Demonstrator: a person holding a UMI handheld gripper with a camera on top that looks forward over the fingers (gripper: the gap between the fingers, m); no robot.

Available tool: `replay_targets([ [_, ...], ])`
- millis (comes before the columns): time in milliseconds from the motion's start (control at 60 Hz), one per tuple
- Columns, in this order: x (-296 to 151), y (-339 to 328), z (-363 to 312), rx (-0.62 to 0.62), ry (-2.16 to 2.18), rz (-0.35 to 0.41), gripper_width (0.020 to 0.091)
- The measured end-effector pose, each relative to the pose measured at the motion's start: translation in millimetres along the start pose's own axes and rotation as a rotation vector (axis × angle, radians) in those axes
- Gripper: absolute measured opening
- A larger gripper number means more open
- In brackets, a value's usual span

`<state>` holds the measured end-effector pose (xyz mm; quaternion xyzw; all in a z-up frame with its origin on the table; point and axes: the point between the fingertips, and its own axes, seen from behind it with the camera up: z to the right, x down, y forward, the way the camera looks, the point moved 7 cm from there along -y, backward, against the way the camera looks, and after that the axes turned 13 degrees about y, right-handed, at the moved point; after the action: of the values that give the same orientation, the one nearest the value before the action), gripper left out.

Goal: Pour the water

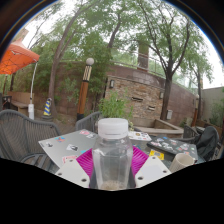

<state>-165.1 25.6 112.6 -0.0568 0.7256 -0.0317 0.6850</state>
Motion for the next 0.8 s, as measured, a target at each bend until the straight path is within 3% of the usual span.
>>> replay_targets([
  [133, 0, 4, 7, -0.064, 0.055, -0.054, 0.0456],
  [217, -25, 8, 10, -0.114, 0.257, -0.064, 0.0458],
  [333, -78, 11, 48, -0.192, 0.773, -0.075, 0.0457],
  [450, -99, 15, 102, -0.267, 1.391, -0.113, 0.0456],
  [467, -79, 20, 109, -0.307, 1.439, -0.112, 0.0456],
  [600, -72, 11, 160, -0.380, 2.093, -0.163, 0.0453],
  [733, -50, 14, 167, -0.389, 2.303, -0.155, 0.0455],
  [800, -56, 11, 178, -0.453, 2.452, -0.121, 0.0456],
])
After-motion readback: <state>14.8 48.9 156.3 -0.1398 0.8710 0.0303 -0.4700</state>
